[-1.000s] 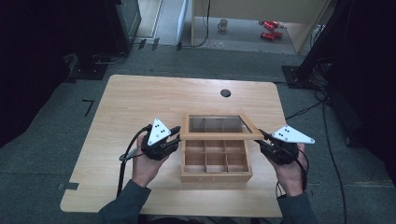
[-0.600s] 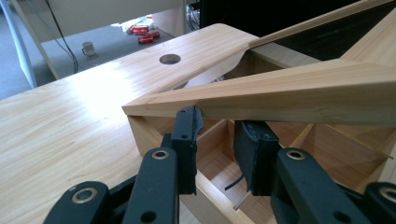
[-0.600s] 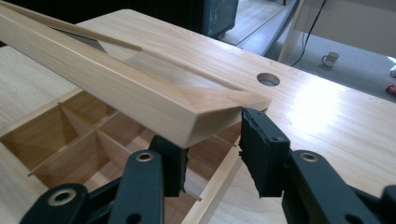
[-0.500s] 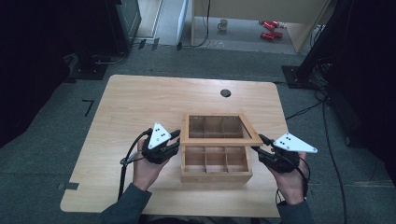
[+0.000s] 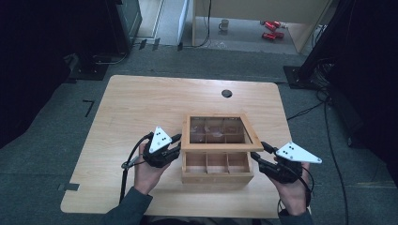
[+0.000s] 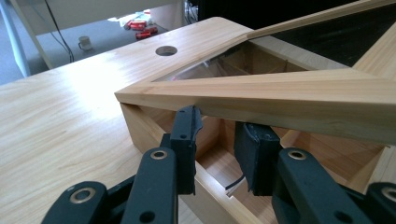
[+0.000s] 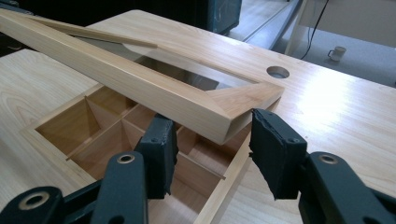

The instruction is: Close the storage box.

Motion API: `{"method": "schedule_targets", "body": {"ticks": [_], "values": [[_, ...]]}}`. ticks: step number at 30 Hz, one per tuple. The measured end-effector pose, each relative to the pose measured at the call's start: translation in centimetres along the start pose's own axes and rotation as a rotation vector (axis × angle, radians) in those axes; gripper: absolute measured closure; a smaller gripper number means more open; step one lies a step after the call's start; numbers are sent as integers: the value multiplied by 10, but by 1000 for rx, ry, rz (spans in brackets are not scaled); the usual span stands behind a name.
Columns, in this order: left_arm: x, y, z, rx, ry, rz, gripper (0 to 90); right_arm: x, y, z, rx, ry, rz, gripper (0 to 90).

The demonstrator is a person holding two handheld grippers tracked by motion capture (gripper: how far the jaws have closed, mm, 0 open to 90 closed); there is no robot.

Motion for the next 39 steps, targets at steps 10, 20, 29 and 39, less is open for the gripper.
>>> {"method": "schedule_targets", "body": {"ticks": [10, 20, 29, 39], "values": [[13, -4, 1, 7, 19, -7, 571, 11, 7, 0, 5, 15, 12, 520], [26, -16, -8, 26, 42, -3, 537, 15, 9, 1, 13, 13, 11, 522], [33, -26, -17, 61, 39, -17, 497, 19, 10, 2, 12, 12, 14, 522], [32, -30, -27, 77, 22, -18, 481, 24, 12, 3, 12, 18, 15, 522]]}}
Point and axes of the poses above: each handheld gripper's, and its own axes: z roughly forward along the jaws, x roughly out of its underside, y roughly to its left, the point moved 8 cm from there along z, roughly forward along the jaws, and after that the axes turned 13 degrees about -z, right-handed, at the moved point
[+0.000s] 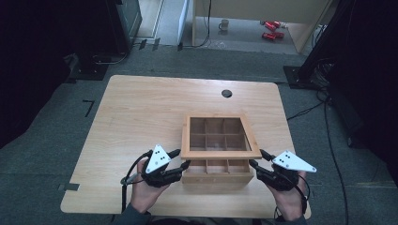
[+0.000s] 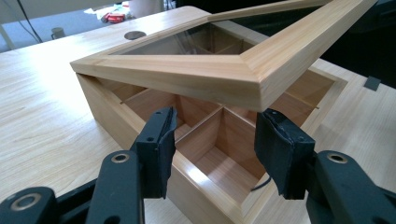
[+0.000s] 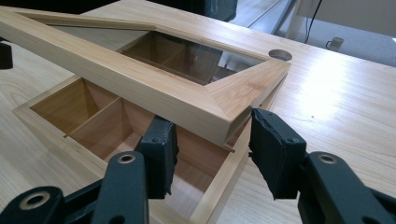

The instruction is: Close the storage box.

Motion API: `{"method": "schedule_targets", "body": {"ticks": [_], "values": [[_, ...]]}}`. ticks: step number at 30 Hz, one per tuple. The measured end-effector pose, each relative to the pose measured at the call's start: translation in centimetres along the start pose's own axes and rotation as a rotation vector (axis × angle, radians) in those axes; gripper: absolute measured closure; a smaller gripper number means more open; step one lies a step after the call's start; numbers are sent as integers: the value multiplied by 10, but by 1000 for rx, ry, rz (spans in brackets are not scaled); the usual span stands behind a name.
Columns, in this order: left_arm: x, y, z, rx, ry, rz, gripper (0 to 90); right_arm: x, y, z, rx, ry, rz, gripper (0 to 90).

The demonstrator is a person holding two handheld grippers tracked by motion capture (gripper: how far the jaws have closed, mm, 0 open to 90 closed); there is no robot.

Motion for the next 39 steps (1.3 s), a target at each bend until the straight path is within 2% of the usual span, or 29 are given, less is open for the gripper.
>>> {"method": "schedule_targets", "body": {"ticks": [4, 15, 39], "values": [[0, -4, -3, 10, -7, 17, 477, 2, 1, 1, 10, 9, -15, 522], [0, -7, -6, 16, -13, 16, 477, 9, 4, 2, 8, 24, -15, 522], [13, -7, -4, 3, 4, 36, 481, 20, 11, 0, 7, 44, -30, 527]]}}
Point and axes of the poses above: each handheld gripper's, and its own axes: z roughly forward along the jaws, x roughly out of its underside, y roughly to its left, the point moved 8 cm from there along z, roughly forward along the jaws, and after that the axes turned 13 degrees about -z, right-handed, at the moved point
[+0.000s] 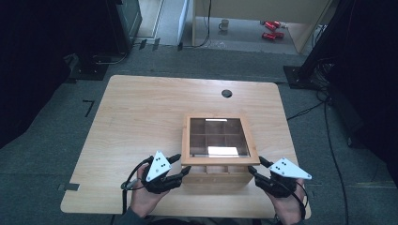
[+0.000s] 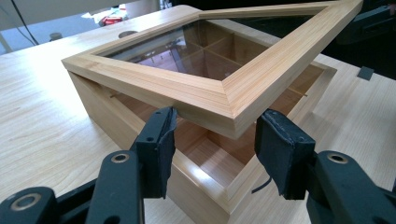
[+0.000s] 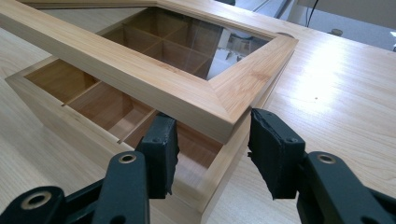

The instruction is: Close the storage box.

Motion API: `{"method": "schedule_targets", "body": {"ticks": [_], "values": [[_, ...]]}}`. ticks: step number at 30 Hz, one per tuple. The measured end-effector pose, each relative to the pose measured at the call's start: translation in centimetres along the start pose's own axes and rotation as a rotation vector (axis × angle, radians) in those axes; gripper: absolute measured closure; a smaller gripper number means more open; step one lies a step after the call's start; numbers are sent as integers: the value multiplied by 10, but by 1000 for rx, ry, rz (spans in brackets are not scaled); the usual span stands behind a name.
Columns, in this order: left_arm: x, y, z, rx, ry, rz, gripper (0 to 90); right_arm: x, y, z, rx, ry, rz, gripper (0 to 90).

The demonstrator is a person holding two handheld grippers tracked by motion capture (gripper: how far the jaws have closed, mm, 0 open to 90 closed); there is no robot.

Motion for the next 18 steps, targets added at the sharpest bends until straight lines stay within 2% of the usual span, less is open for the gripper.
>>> {"method": "schedule_targets", "body": {"ticks": [18], "values": [[13, -1, 3, -8, 9, 4, 480, 11, 5, 3, -13, 22, 2, 528]]}}
Point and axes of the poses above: each handheld gripper's, and its own axes: z roughly forward along the jaws, x roughly out of its underside, y roughly to its left, the point moved 8 cm from there along z, roughly forward along the jaws, and after that the axes turned 13 degrees about -z, right-handed, at the moved point
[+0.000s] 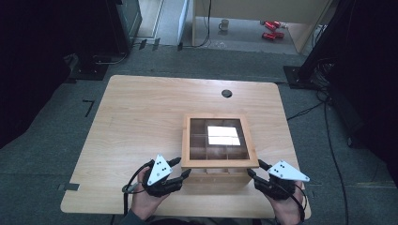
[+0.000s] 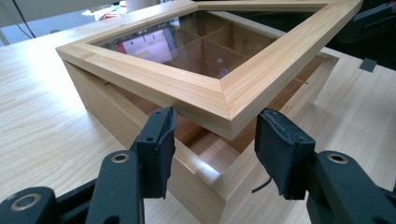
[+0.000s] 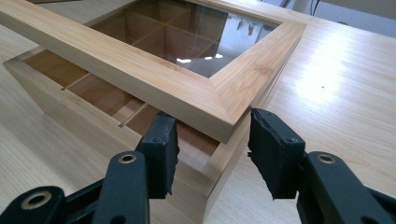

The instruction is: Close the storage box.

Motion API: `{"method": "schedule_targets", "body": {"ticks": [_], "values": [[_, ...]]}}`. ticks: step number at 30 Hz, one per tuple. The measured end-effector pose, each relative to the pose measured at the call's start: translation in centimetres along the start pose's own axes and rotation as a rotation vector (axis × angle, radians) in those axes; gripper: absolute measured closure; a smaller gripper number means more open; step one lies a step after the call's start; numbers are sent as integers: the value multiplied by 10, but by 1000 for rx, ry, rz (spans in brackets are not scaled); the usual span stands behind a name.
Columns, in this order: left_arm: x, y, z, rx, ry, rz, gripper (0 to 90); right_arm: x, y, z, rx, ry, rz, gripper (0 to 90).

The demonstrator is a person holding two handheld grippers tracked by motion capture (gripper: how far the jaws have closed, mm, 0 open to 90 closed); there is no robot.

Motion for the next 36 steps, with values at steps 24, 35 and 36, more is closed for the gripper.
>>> {"method": "schedule_targets", "body": {"ticks": [24, 35, 36], "values": [[19, 0, 7, -23, 22, 8, 473, 17, 7, 6, -17, 43, -4, 524], [21, 2, 4, -18, 8, -8, 453, 28, 11, 10, -22, 95, -18, 505], [21, 3, 3, -18, 9, -11, 453, 29, 12, 10, -22, 99, -17, 503]]}}
Point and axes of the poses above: each handheld gripper's, and its own axes: z roughly forward along the jaws, x roughly out of its underside, y roughly to its left, the point moved 8 cm from there along z, roughly forward along the jaws, and after that the axes turned 13 degrees about -z, right-handed, at the moved point
